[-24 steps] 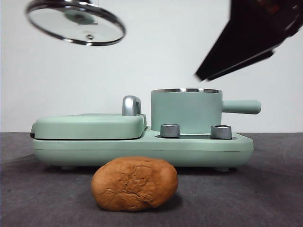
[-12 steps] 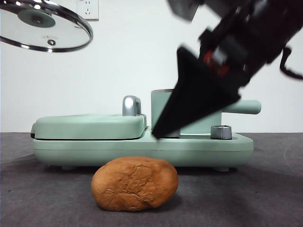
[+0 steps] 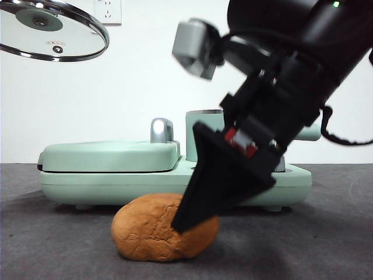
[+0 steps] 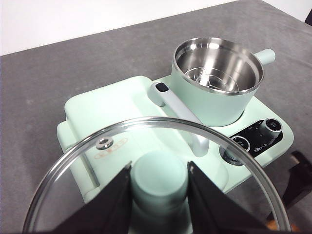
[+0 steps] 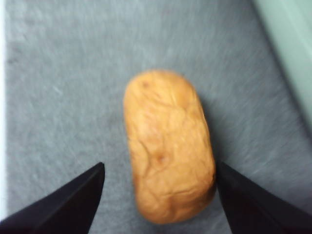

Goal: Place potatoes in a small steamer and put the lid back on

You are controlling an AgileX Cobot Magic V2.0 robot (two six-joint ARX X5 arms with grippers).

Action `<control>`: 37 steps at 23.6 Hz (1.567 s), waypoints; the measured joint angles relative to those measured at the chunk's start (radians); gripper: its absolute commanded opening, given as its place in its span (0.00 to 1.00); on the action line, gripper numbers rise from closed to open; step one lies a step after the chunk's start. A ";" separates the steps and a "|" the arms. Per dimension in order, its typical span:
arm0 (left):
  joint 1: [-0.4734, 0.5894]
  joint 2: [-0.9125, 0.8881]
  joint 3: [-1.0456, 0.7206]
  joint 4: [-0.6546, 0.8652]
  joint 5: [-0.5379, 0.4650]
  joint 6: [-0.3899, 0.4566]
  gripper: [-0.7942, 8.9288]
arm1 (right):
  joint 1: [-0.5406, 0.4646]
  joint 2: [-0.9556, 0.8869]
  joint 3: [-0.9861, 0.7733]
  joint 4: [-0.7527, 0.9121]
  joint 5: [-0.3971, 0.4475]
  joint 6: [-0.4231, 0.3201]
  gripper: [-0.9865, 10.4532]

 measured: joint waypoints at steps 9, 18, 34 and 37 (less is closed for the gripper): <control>0.000 0.000 0.000 0.000 0.000 0.000 0.09 | 0.005 -0.117 0.037 -0.127 -0.019 0.163 0.20; 0.000 0.000 0.000 0.000 0.000 0.001 0.09 | -0.068 -0.289 0.375 -0.668 0.270 0.399 0.20; 0.000 0.000 0.000 0.000 0.000 0.001 0.09 | -0.332 -0.036 0.734 -0.662 0.288 0.306 0.21; 0.000 0.000 0.000 0.000 0.000 0.001 0.09 | -0.352 0.043 0.773 -0.649 0.287 0.283 0.21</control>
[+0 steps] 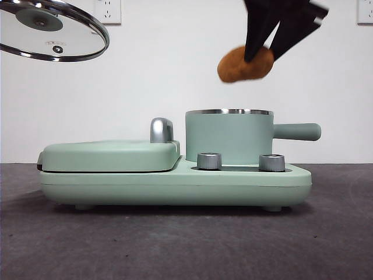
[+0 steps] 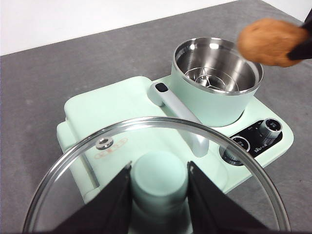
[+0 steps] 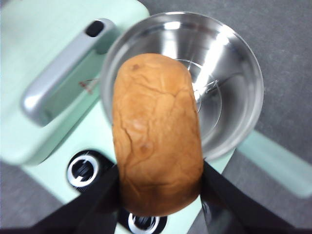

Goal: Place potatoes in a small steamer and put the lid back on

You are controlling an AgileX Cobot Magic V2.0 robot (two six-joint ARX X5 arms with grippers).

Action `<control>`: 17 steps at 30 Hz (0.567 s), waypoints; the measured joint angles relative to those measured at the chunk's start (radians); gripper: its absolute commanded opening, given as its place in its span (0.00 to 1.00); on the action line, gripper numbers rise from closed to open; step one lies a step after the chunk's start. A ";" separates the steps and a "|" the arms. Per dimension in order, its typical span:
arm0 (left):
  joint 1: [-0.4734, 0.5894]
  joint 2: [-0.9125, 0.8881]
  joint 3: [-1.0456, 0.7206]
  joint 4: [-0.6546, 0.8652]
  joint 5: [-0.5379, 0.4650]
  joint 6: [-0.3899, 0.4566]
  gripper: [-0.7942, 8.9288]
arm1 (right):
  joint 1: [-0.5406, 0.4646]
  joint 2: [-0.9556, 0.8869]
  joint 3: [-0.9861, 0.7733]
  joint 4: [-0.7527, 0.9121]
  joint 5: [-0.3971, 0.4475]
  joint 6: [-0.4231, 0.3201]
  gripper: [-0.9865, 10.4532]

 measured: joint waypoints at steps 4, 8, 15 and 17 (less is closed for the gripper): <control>0.000 0.000 0.000 0.000 0.000 0.000 0.09 | -0.016 0.093 0.040 0.037 -0.003 -0.030 0.21; 0.000 0.000 0.000 0.000 0.000 0.000 0.09 | -0.021 0.176 0.064 0.069 -0.003 -0.055 0.21; 0.000 0.000 0.000 0.000 0.000 0.000 0.09 | -0.022 0.260 0.065 0.129 -0.001 -0.084 0.21; 0.000 0.000 0.000 0.000 0.000 0.000 0.09 | -0.022 0.270 0.065 0.145 0.002 -0.092 0.21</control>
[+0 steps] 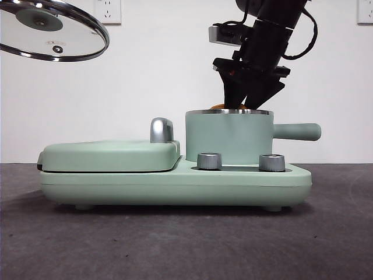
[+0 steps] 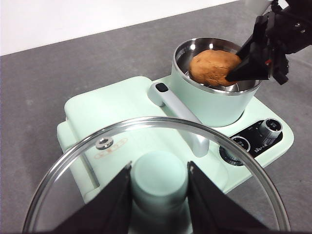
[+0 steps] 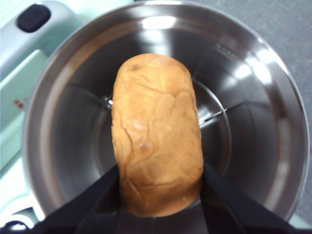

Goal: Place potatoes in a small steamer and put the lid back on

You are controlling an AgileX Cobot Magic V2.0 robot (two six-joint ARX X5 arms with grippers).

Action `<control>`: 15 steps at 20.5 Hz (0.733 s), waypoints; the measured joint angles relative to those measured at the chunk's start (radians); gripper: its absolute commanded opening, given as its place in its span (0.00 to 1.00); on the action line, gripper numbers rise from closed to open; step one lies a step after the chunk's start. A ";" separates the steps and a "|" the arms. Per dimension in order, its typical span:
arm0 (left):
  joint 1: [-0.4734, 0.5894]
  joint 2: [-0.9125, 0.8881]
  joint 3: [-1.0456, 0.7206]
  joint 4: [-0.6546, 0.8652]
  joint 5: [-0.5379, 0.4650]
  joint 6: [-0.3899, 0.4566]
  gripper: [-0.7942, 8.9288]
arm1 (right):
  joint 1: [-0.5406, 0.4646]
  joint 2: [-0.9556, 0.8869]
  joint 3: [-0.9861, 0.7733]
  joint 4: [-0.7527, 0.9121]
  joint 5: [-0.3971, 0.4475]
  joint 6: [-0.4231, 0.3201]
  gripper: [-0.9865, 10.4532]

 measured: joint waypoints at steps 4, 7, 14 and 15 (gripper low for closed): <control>0.000 0.000 0.000 0.000 0.000 0.000 0.09 | 0.000 0.003 0.000 0.016 0.002 -0.018 0.21; 0.000 0.000 0.000 0.000 0.000 0.000 0.09 | 0.000 0.018 0.001 0.015 0.003 -0.021 0.21; 0.000 0.000 0.000 0.000 0.000 0.000 0.09 | -0.005 0.034 0.001 0.008 0.003 -0.021 0.30; 0.000 0.000 0.000 0.000 0.000 0.000 0.09 | -0.005 0.034 0.001 0.008 0.003 -0.021 0.32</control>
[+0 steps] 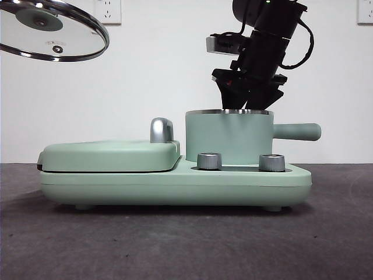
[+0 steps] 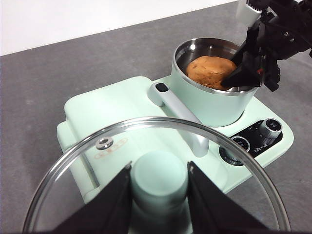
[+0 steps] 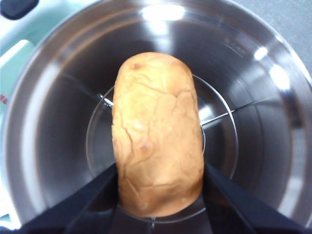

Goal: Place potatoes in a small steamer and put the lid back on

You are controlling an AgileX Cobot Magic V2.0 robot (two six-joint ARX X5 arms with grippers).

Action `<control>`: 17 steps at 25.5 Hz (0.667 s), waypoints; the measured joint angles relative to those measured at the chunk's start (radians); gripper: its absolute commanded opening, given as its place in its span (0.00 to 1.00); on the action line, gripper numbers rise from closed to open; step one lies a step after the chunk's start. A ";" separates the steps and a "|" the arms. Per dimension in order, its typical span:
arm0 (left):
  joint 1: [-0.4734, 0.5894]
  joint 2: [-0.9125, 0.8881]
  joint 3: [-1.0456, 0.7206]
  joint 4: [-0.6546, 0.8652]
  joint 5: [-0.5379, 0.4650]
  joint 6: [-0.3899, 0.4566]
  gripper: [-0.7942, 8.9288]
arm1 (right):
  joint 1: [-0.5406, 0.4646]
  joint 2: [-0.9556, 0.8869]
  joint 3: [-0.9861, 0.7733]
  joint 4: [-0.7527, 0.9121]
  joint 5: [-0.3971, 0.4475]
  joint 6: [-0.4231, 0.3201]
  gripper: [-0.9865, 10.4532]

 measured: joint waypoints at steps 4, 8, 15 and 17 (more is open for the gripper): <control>0.000 0.000 0.000 0.000 0.000 0.000 0.09 | -0.001 -0.007 0.000 0.014 0.001 0.000 0.37; 0.000 0.000 0.000 0.000 0.000 0.000 0.09 | -0.001 -0.147 0.000 -0.040 -0.002 0.005 0.37; 0.000 0.000 0.000 0.000 0.007 0.000 0.09 | -0.044 -0.499 -0.299 0.031 -0.012 0.051 0.37; 0.000 0.000 0.000 0.000 0.013 0.000 0.09 | -0.068 -0.609 -0.452 0.093 -0.035 0.069 0.37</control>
